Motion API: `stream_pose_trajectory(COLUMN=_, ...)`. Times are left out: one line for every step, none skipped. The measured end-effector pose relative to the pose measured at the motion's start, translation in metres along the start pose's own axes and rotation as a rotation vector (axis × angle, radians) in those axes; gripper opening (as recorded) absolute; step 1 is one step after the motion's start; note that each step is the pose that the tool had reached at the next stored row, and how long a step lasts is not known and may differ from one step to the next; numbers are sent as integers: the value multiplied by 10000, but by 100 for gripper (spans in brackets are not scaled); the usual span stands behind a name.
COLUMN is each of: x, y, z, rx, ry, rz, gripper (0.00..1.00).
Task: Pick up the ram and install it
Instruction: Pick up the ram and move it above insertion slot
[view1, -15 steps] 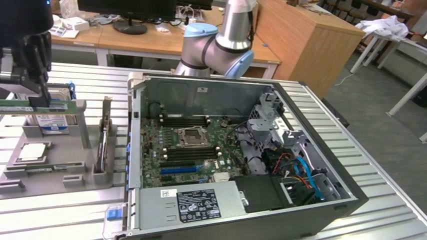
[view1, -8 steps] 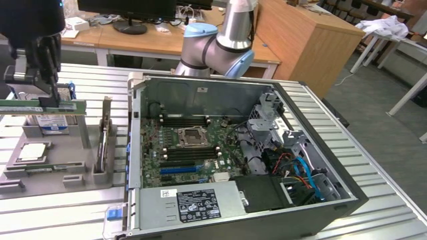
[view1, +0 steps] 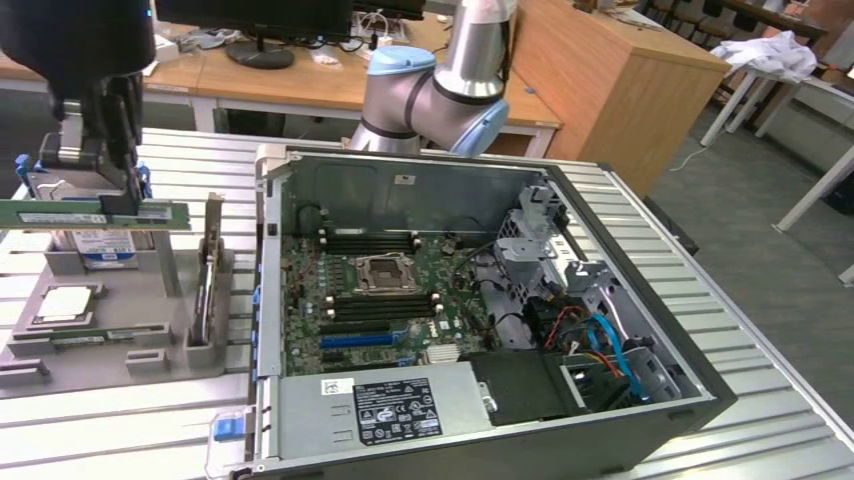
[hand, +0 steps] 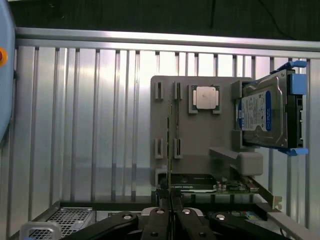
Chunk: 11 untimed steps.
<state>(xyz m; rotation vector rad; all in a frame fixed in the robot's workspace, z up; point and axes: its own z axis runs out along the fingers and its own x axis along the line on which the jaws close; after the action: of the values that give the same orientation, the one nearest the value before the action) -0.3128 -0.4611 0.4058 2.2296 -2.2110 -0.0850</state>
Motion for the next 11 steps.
stream_pose_trajectory(x=0, y=-19, z=0, rx=0, ry=0, rz=1, gripper=12)
stream_pose_trajectory(x=0, y=-38, z=-1, rx=0, ry=0, rz=1, gripper=12)
stream_pose_trajectory(x=0, y=-56, z=-2, rx=0, ry=0, rz=1, gripper=12)
stream_pose_trajectory(x=0, y=-73, z=-3, rx=0, ry=-1, rz=0, gripper=12)
stream_pose_trajectory(x=0, y=-91, z=-3, rx=0, ry=0, rz=1, gripper=12)
stream_pose_trajectory(x=1, y=-108, z=-4, rx=1, ry=-1, rz=1, gripper=12)
stream_pose_trajectory(x=1, y=-127, z=-4, rx=0, ry=-1, rz=1, gripper=12)
stream_pose_trajectory(x=1, y=-143, z=-5, rx=1, ry=-1, rz=1, gripper=12)
stream_pose_trajectory(x=1, y=-158, z=-5, rx=1, ry=-2, rz=0, gripper=12)
stream_pose_trajectory(x=1, y=-175, z=-6, rx=0, ry=0, rz=0, gripper=12)
stream_pose_trajectory(x=1, y=-193, z=-7, rx=0, ry=0, rz=0, gripper=12)
